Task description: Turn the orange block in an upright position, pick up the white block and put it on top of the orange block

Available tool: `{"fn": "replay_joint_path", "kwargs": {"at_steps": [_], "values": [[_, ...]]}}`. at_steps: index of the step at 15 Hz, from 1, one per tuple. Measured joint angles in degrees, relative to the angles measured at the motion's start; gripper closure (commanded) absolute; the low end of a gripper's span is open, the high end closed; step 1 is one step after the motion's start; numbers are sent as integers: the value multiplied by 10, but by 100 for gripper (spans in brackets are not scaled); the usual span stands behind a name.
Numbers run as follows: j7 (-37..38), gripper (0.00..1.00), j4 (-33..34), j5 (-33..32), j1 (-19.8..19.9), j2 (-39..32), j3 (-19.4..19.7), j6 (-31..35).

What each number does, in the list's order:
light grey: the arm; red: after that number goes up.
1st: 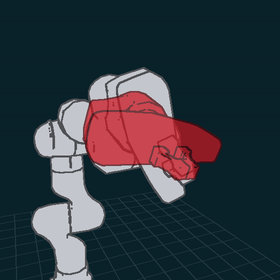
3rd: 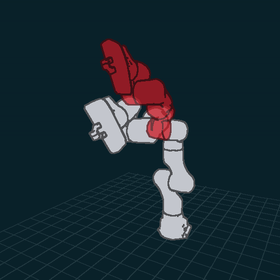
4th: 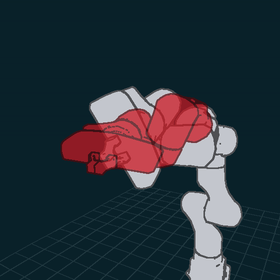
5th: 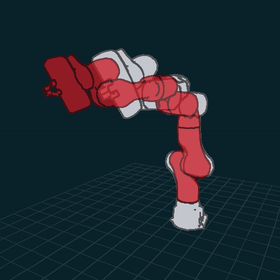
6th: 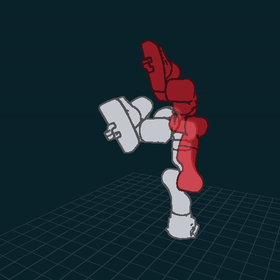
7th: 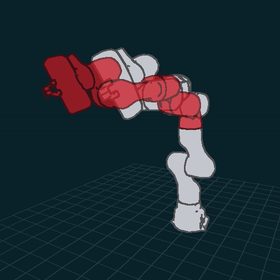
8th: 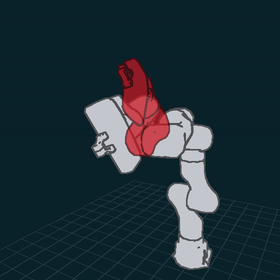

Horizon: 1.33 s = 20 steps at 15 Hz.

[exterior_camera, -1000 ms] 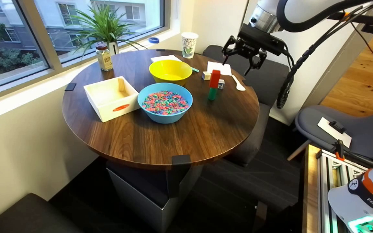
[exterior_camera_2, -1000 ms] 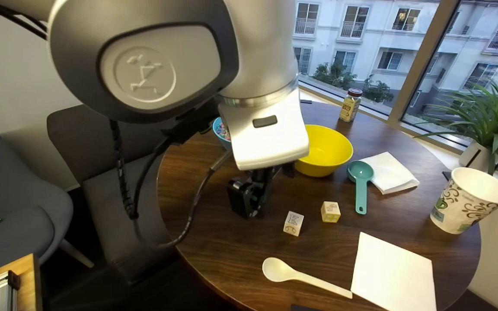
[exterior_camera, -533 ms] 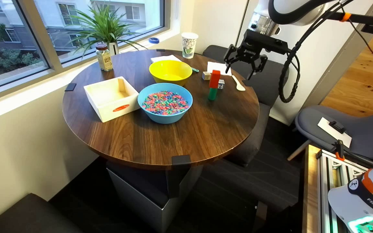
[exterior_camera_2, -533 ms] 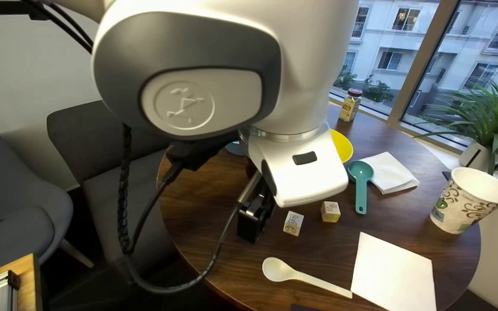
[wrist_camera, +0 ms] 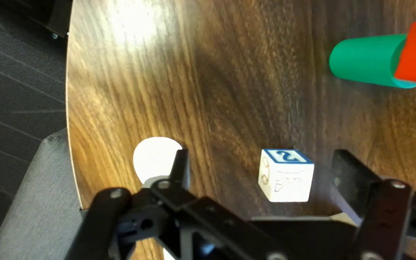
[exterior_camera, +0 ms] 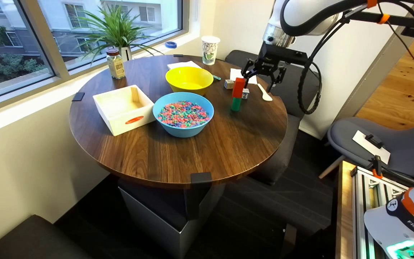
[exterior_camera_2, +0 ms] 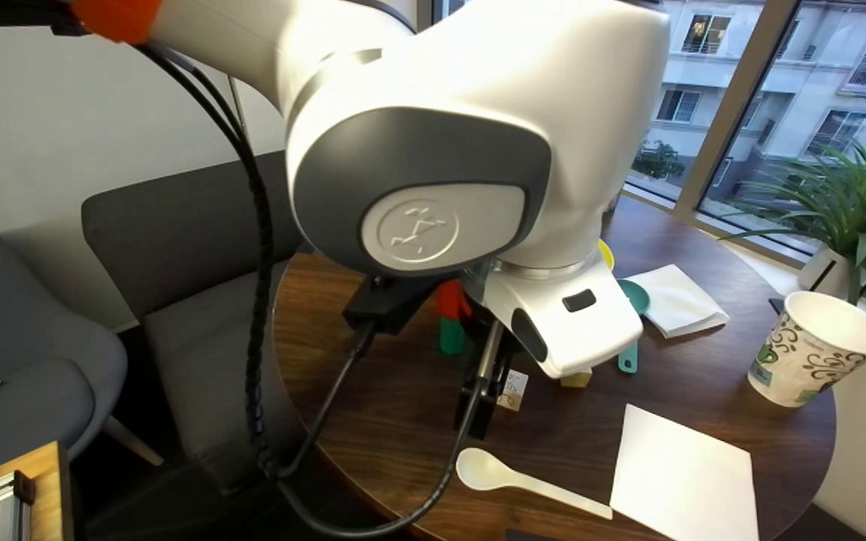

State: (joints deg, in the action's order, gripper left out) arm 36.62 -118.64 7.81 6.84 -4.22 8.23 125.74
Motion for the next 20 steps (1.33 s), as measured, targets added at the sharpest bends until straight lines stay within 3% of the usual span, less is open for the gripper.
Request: {"fn": "replay_joint_path", "kwargs": {"at_steps": [7,9,11,14,18,20], "values": [[-22,0,41,0,-1,-44,-3,0],[-25,7,48,0,-1,-53,-3,0],[-28,31,52,0,-1,-59,-3,0],[-33,56,58,0,-1,-68,-3,0],[-40,85,62,0,-2,-74,-4,0],[-40,91,65,0,-2,-73,-4,0]]}}
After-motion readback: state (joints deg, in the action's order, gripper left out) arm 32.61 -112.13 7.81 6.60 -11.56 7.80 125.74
